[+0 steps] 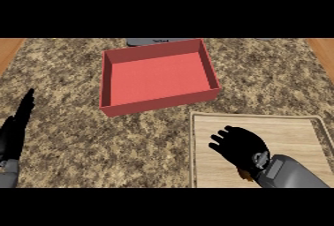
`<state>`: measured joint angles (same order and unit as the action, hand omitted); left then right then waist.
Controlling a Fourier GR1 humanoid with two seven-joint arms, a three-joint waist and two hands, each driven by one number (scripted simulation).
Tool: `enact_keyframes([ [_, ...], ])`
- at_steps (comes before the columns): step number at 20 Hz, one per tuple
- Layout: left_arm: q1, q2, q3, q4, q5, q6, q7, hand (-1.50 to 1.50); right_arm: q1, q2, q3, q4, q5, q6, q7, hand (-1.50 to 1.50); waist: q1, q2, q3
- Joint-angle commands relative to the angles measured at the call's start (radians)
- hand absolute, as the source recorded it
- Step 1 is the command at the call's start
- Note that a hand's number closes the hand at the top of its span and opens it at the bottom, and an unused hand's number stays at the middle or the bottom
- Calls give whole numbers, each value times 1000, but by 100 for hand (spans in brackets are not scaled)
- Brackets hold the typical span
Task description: Pick the sweet potato from the tray and place it in the cardboard box
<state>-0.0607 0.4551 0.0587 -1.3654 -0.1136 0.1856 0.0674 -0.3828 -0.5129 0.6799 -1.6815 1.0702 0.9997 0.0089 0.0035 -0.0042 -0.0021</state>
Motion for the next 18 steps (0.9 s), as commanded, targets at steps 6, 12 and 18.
enact_keyframes([
  [6,-91,-1,38,82,-23,-28,2,0,42,60,78,42,138,-207,-25,150,-5,5,2],
  [12,-65,-61,0,10,-70,-1,59,0,-5,45,51,194,235,-425,-131,150,2,6,3],
  [18,4,-6,74,21,-35,-9,36,0,130,244,-320,95,138,-457,260,150,-92,-15,7],
])
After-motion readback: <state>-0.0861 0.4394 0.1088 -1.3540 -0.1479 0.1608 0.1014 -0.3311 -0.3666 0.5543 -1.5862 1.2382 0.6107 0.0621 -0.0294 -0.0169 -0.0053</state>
